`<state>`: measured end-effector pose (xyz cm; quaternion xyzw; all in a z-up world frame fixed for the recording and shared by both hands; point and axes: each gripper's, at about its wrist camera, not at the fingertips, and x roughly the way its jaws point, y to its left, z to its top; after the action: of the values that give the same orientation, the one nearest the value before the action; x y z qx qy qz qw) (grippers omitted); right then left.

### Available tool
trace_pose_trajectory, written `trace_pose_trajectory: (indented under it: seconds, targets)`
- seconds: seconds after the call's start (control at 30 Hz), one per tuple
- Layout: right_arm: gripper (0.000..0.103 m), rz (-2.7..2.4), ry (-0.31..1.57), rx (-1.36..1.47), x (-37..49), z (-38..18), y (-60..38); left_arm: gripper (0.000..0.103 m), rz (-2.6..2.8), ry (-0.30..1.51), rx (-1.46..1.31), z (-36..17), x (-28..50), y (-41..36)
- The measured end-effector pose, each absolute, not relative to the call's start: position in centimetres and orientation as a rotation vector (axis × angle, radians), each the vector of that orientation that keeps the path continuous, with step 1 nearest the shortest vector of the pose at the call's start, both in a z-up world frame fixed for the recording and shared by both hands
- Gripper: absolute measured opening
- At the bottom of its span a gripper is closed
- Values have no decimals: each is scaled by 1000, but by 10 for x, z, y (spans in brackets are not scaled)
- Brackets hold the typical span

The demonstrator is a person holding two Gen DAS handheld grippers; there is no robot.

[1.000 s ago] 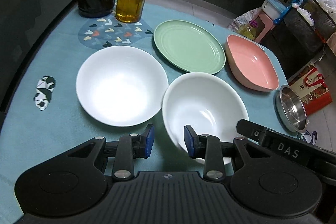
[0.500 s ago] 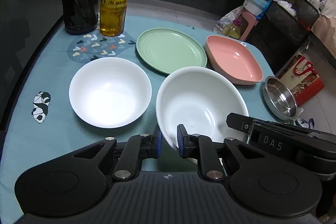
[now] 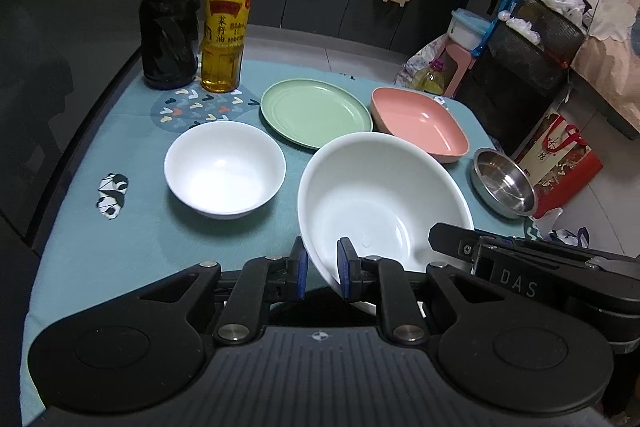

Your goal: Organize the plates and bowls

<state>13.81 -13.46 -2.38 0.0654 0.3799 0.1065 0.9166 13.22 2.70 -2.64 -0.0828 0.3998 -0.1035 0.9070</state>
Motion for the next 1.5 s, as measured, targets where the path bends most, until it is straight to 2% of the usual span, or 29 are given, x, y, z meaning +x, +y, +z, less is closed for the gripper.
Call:
trace_pose_trajectory:
  seconds: [0.43, 0.87, 1.5]
  targets:
    - [9, 249, 724, 108, 89, -9, -124, 14, -220, 761, -178, -12, 77, 41]
    - [9, 262, 784, 92, 56, -29, -120, 16, -229, 852, -145, -36, 44, 40]
    - [9, 240, 892, 73, 58, -60, -118, 16, -218, 961, -103, -63, 45, 35]
